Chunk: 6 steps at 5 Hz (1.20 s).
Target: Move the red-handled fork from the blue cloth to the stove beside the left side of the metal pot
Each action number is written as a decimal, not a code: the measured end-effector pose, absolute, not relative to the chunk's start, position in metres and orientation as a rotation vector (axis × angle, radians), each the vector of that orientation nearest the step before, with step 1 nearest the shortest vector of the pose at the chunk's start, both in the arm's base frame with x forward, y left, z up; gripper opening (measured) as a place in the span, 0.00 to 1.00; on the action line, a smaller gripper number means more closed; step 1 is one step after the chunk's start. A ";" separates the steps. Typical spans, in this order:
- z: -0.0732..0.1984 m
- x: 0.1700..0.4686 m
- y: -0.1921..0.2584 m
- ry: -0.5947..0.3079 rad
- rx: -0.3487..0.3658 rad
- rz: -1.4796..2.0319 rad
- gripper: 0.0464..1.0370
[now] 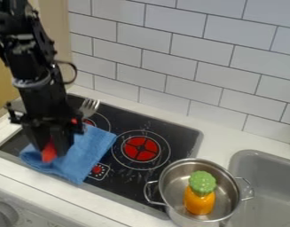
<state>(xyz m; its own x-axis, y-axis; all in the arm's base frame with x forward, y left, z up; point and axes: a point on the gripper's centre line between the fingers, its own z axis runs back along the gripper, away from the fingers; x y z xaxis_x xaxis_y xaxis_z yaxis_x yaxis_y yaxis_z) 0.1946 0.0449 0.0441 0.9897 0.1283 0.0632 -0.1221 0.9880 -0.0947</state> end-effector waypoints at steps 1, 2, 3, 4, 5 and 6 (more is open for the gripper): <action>0.052 0.197 0.044 -0.087 -0.089 0.127 0.35; 0.062 0.205 0.042 -0.123 -0.099 0.134 0.35; 0.066 0.212 0.026 -0.139 -0.118 0.081 0.34; 0.071 0.222 0.008 -0.161 -0.142 0.048 0.34; 0.071 0.233 -0.019 -0.169 -0.154 0.005 0.34; 0.063 0.240 -0.039 -0.152 -0.140 -0.006 0.34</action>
